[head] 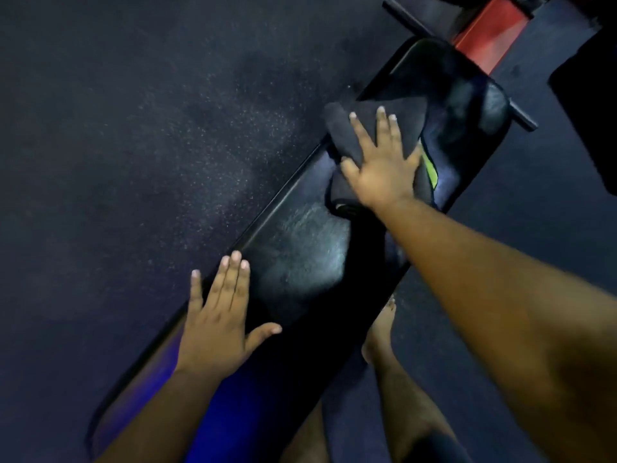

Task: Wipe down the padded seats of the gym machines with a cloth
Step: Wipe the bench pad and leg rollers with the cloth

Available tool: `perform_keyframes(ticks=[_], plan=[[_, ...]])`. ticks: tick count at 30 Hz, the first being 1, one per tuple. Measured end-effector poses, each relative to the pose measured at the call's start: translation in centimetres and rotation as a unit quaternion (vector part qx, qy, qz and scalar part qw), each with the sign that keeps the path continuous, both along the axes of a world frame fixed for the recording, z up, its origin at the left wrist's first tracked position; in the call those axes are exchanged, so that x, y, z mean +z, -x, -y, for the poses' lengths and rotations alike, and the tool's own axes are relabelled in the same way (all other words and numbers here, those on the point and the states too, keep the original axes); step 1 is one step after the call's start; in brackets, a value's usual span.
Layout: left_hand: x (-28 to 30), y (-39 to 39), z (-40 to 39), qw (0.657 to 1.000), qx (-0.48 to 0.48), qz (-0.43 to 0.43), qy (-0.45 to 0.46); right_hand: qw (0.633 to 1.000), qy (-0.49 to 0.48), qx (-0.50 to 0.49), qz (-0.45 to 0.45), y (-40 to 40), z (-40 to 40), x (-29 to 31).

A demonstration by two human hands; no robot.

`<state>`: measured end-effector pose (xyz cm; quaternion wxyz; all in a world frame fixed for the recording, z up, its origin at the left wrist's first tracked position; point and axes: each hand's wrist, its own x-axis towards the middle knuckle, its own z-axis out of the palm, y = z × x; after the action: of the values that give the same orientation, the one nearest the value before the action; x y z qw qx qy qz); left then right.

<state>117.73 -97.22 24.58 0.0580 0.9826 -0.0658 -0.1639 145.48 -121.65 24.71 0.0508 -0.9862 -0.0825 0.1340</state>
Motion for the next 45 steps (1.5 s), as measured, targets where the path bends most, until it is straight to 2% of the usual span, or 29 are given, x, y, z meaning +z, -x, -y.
perform_keyframes(ticks=[1, 2, 3, 5, 7, 9, 10, 11, 12, 14, 16, 17, 20, 22, 23, 24, 25, 27, 28, 30, 32, 35, 37, 41, 43, 45], plan=[[0.0, 0.1, 0.0, 1.000, 0.012, 0.000, -0.002, 0.998, 0.000, -0.066, 0.008, 1.5, -1.8, -0.2], [0.1, 0.6, 0.0, 1.000, 0.027, -0.002, -0.004, 0.997, 0.002, -0.072, 0.014, 4.3, -4.1, -0.2], [0.0, 1.3, -0.1, 0.999, 0.044, -0.004, -0.002, 0.999, -0.006, -0.032, 0.011, 7.6, -6.2, 0.0], [0.3, 3.2, -0.7, 0.997, 0.073, -0.007, 0.007, 0.995, -0.021, 0.101, -0.008, 15.0, -8.6, 0.3], [0.6, 5.3, -0.9, 0.995, 0.097, -0.017, 0.007, 0.967, -0.025, 0.253, -0.026, 19.6, -7.5, 0.8], [0.7, 7.1, -1.0, 0.994, 0.110, -0.023, 0.006, 0.910, -0.029, 0.413, -0.034, 17.8, -3.8, 1.1], [0.7, 8.0, -0.9, 0.994, 0.108, -0.023, 0.008, 0.887, -0.015, 0.460, -0.030, 15.8, -1.7, 0.9], [0.7, 8.4, -0.8, 0.995, 0.100, -0.021, 0.008, 0.888, 0.003, 0.459, -0.031, 13.4, 0.0, 0.7], [0.6, 9.1, -0.6, 0.996, 0.089, -0.017, 0.003, 0.915, 0.012, 0.403, -0.030, 11.6, 1.4, 0.6], [0.7, 9.8, -0.3, 0.997, 0.080, -0.018, -0.003, 0.983, 0.003, 0.182, -0.008, 11.2, 2.0, 0.8], [0.8, 11.0, 0.0, 0.996, 0.090, -0.020, 0.001, 1.000, -0.007, 0.005, -0.004, 16.9, -0.4, 0.9], [0.9, 11.7, 0.1, 0.995, 0.096, -0.023, 0.004, 1.000, -0.007, -0.002, -0.014, 21.4, -1.8, 1.1], [1.4, 14.5, -0.1, 0.991, 0.128, -0.039, 0.007, 0.976, -0.044, 0.209, -0.038, 33.6, -3.4, 1.8], [1.4, 16.6, -0.5, 0.989, 0.145, -0.036, -0.001, 0.932, -0.060, 0.355, -0.035, 32.2, -1.6, 1.3], [1.3, 17.6, -0.9, 0.988, 0.149, -0.032, -0.002, 0.917, -0.050, 0.394, -0.020, 29.3, -1.0, 0.9], [1.3, 18.4, -1.4, 0.988, 0.152, -0.029, 0.000, 0.923, -0.035, 0.382, -0.014, 26.0, -0.7, 0.7], [1.3, 19.1, -1.9, 0.988, 0.153, -0.022, -0.001, 0.947, -0.027, 0.319, -0.019, 22.8, -1.0, 0.6], [1.0, 20.8, -3.1, 0.987, 0.161, -0.013, -0.011, 0.992, -0.019, 0.121, -0.015, 19.6, -3.2, 0.5], [0.9, 21.3, -3.6, 0.986, 0.166, -0.010, -0.011, 0.999, -0.019, 0.044, -0.007, 19.5, -4.9, 0.5], [0.8, 22.1, -4.6, 0.984, 0.176, 0.001, -0.006, 0.999, -0.025, -0.027, -0.002, 21.0, -9.0, 0.7], [0.6, 22.4, -5.3, 0.984, 0.176, 0.004, 0.007, 0.999, -0.037, 0.006, -0.018, 24.0, -12.4, 1.1], [0.6, 22.8, -6.2, 0.983, 0.178, 0.008, 0.038, 0.990, -0.045, 0.135, -0.016, 30.4, -16.5, 1.2], [0.6, 23.8, -7.2, 0.979, 0.188, 0.009, 0.073, 0.982, -0.055, 0.180, -0.020, 34.8, -18.3, 1.2], [1.1, 26.0, -9.0, 0.943, 0.237, 0.006, 0.233, 0.962, -0.063, 0.265, -0.020, 41.2, -17.7, 1.3], [1.6, 27.2, -9.3, 0.932, 0.243, -0.010, 0.270, 0.948, -0.070, 0.309, -0.020, 43.6, -16.4, 1.4], [2.2, 28.1, -9.1, 0.932, 0.240, -0.030, 0.271, 0.939, -0.070, 0.336, -0.020, 45.5, -14.6, 1.5]])
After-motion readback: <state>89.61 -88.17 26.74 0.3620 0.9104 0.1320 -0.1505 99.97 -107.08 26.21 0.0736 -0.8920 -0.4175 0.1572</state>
